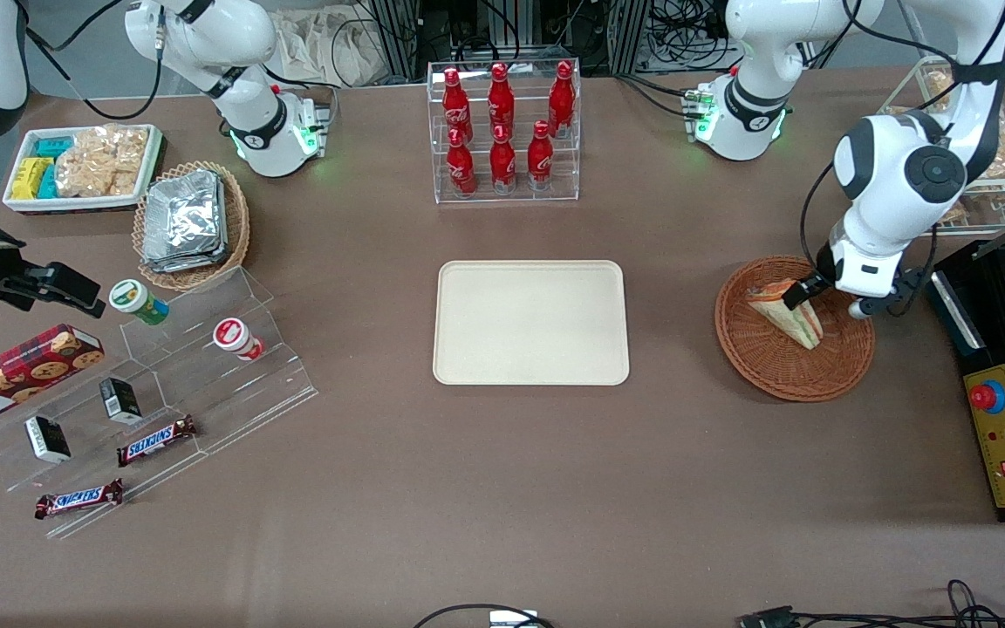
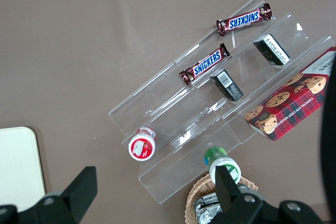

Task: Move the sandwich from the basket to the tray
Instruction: 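Lower the open left gripper over the sandwich in the wicker basket, then close the left gripper on the sandwich wedge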

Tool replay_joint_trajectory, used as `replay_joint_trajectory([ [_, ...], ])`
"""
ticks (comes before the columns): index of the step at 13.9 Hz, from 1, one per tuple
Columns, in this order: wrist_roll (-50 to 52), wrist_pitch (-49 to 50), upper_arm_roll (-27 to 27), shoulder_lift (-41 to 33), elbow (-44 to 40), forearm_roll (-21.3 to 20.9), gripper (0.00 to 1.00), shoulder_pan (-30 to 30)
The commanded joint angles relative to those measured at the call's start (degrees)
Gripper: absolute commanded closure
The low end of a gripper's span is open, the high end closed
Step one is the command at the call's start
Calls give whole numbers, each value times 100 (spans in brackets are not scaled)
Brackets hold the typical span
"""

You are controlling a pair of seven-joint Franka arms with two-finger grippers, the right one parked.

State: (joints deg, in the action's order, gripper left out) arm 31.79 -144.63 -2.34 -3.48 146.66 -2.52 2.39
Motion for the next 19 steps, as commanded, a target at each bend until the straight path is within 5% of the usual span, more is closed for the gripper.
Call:
replay_joint_trajectory([
  [1,231,-599,-4,224,284,-3,0,-46],
  [7,258,-1417,-4,567,601,-3,1,-37],
  [12,249,-1515,5,638,610,-3,63,-28],
  [19,109,-683,-56,50,356,-65,76,-55],
])
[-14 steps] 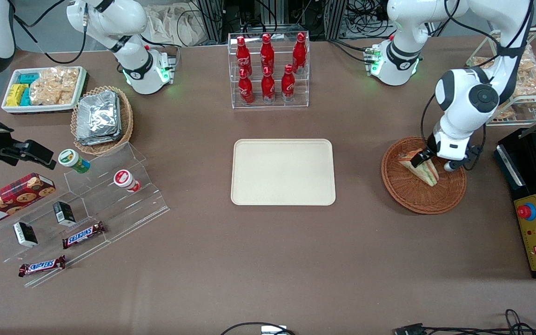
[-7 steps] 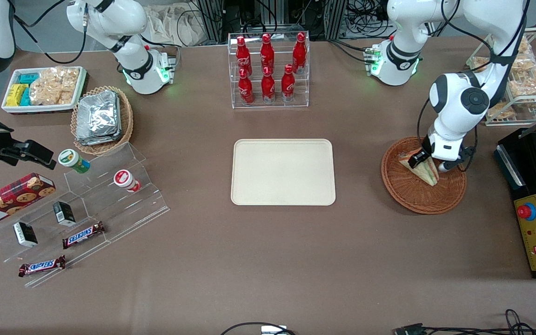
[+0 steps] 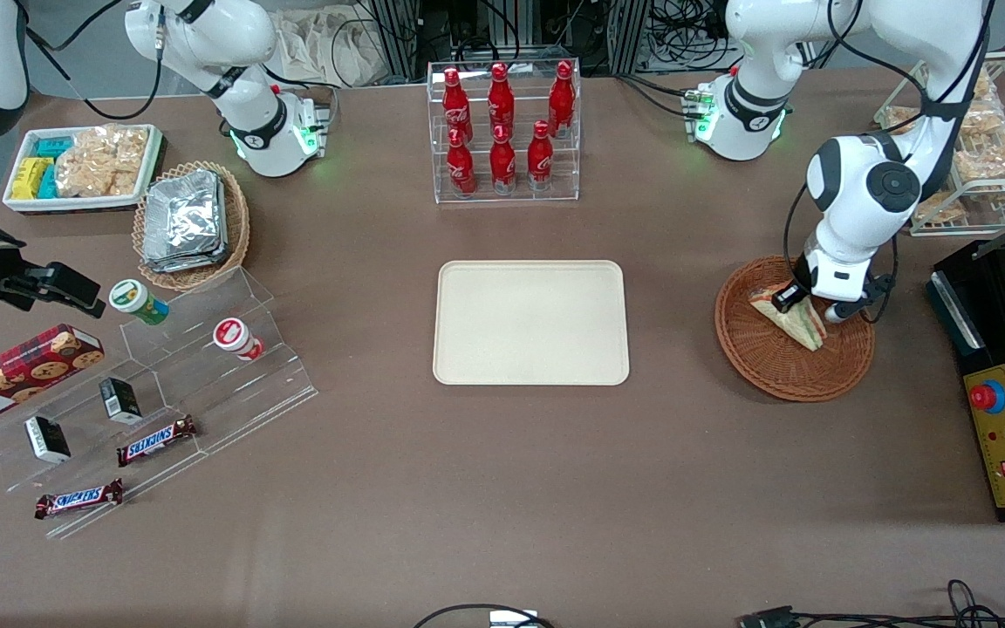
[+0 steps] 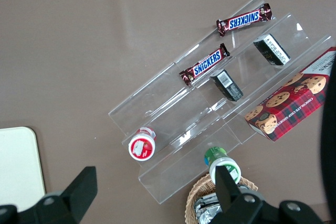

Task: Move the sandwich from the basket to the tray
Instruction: 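Close the left gripper on the sandwich wedge, then lift the sandwich and carry it with the left gripper toward the white tray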

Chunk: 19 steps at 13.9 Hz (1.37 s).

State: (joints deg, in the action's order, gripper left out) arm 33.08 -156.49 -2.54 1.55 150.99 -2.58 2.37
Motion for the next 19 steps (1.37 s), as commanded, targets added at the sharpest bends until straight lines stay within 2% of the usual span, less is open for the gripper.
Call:
replay_joint_trajectory([
  [1,-169,757,-54,-576,-200,-67,76,-52],
  [4,-679,1793,-141,-849,-797,-67,76,-52],
  [6,-995,2724,-299,-841,-1446,-50,76,-52],
  [9,-1382,3491,-580,-789,-2230,38,76,-61],
  [14,-1445,3572,-1440,-613,-2750,118,76,-70],
  [19,-1445,3546,-2171,-385,-2935,39,75,-70],
])
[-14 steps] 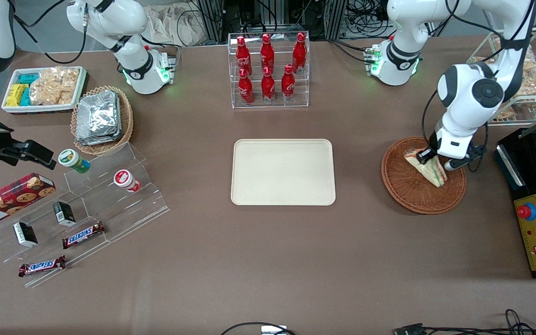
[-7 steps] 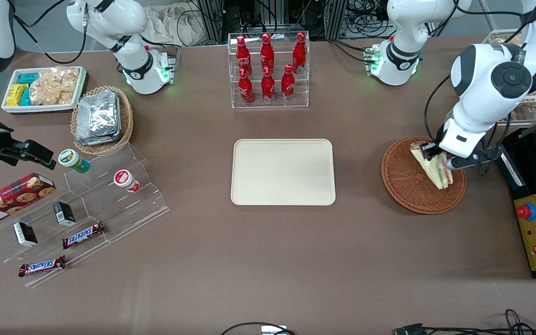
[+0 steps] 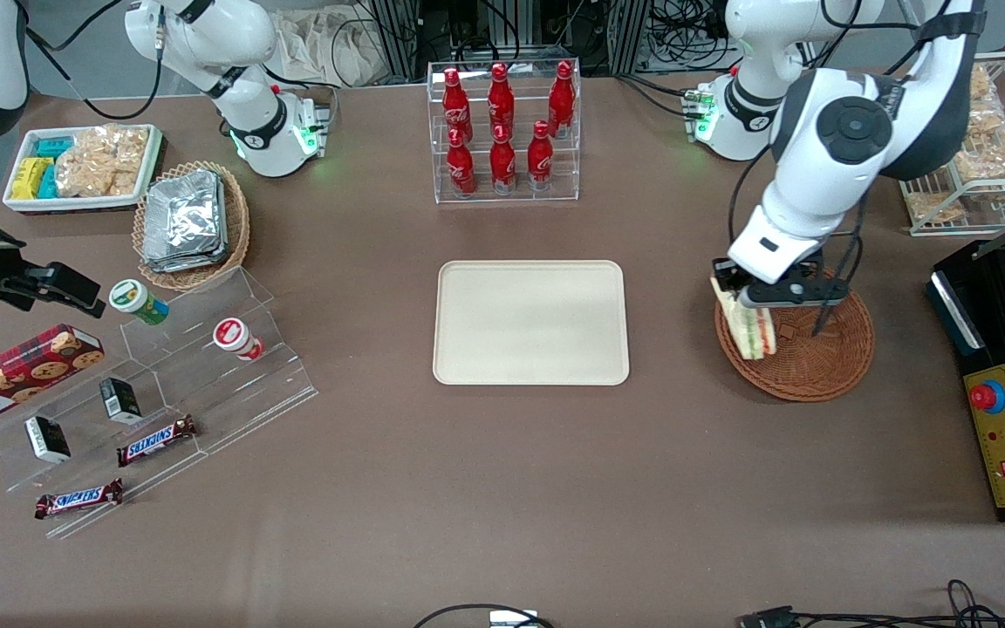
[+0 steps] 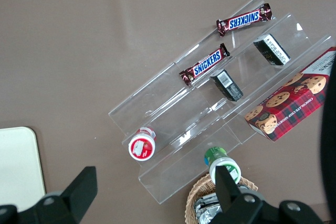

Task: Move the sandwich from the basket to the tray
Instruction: 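Lift the sandwich and carry it with the left gripper toward the white tray, then lower the sandwich onto the white tray and open the left gripper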

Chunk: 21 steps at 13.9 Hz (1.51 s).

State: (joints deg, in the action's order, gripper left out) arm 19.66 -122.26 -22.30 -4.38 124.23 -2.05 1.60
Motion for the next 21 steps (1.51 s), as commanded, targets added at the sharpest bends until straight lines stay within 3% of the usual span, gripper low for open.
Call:
replay_joint_trajectory([
  [1,-111,106,-309,305,-311,-32,75,7],
  [12,274,-877,-1469,1368,-311,-172,74,-11],
  [18,1609,-1318,-1821,2475,-311,-1682,75,-19],
  [21,2251,-1520,-1761,2863,-311,-2097,75,-397],
])
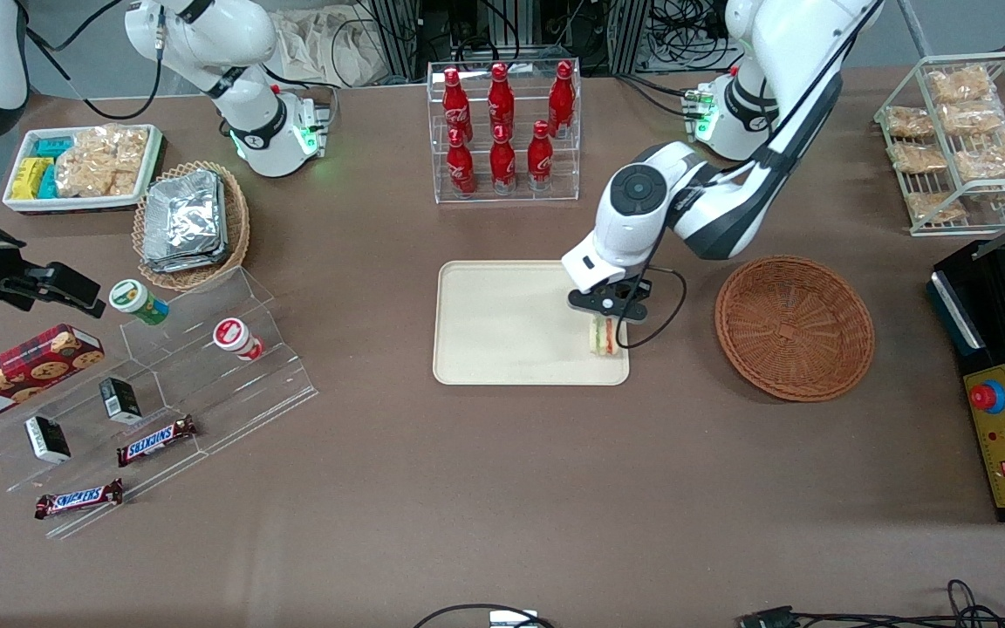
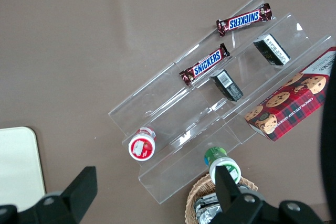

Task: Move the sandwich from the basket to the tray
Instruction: 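Lower the sandwich onto the white tray and open the left gripper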

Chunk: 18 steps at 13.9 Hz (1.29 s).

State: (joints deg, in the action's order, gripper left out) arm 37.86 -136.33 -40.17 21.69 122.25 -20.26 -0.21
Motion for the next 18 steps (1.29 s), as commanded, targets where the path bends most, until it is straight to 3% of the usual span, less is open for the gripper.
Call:
replay_joint_trajectory([
  [1,537,-131,27,344,-131,-303,75,-225],
  [11,705,-131,27,713,-96,-769,71,-303],
  [13,705,-122,36,740,-96,-769,56,-330],
  [17,688,-17,27,696,-157,-760,0,-287],
  [18,696,62,27,670,-192,-751,0,-269],
])
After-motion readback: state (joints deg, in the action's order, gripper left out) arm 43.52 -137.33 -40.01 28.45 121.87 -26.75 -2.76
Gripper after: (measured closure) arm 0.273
